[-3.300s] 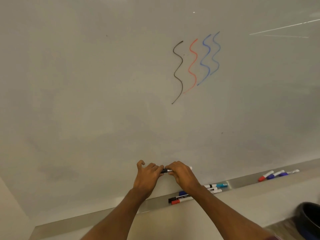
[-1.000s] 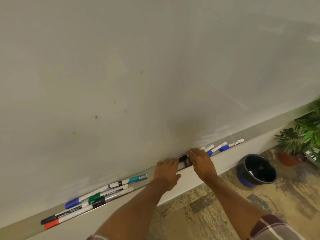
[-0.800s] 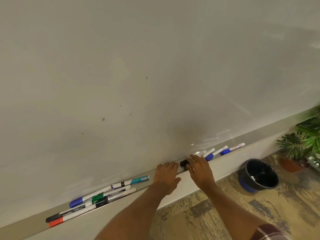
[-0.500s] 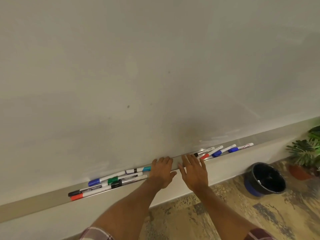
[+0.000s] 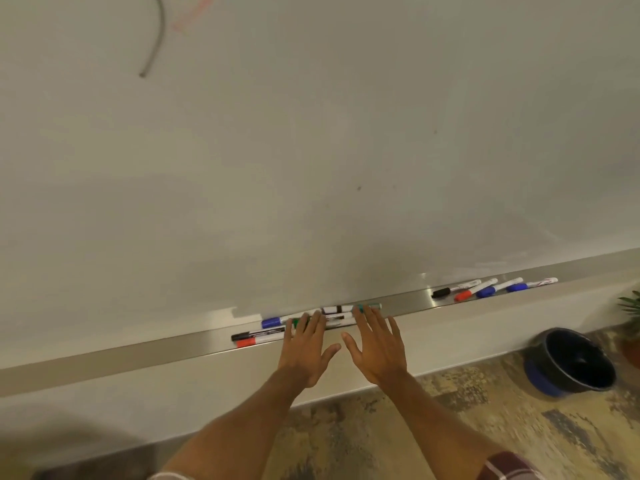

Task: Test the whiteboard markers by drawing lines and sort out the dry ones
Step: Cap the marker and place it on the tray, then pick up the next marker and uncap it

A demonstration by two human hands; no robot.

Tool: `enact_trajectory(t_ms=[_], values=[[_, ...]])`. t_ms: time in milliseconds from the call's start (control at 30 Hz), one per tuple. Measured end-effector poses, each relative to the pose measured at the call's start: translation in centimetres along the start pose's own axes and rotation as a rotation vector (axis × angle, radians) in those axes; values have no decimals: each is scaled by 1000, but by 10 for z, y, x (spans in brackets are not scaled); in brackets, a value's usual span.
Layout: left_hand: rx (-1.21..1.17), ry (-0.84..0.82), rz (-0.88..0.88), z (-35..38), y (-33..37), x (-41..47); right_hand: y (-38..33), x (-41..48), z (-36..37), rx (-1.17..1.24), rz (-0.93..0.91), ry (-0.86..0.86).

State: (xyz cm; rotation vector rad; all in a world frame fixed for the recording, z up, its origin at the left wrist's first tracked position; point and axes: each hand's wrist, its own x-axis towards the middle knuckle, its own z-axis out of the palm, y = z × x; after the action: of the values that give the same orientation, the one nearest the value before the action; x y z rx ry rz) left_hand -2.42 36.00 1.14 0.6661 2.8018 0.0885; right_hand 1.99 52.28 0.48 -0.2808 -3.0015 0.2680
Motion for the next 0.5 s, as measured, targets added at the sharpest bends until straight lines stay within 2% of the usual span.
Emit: enact_trajectory(t_ms=[500], values=[[-92,86,-144,12,-138,-67,-136,-19,26,-5,-89,-111]])
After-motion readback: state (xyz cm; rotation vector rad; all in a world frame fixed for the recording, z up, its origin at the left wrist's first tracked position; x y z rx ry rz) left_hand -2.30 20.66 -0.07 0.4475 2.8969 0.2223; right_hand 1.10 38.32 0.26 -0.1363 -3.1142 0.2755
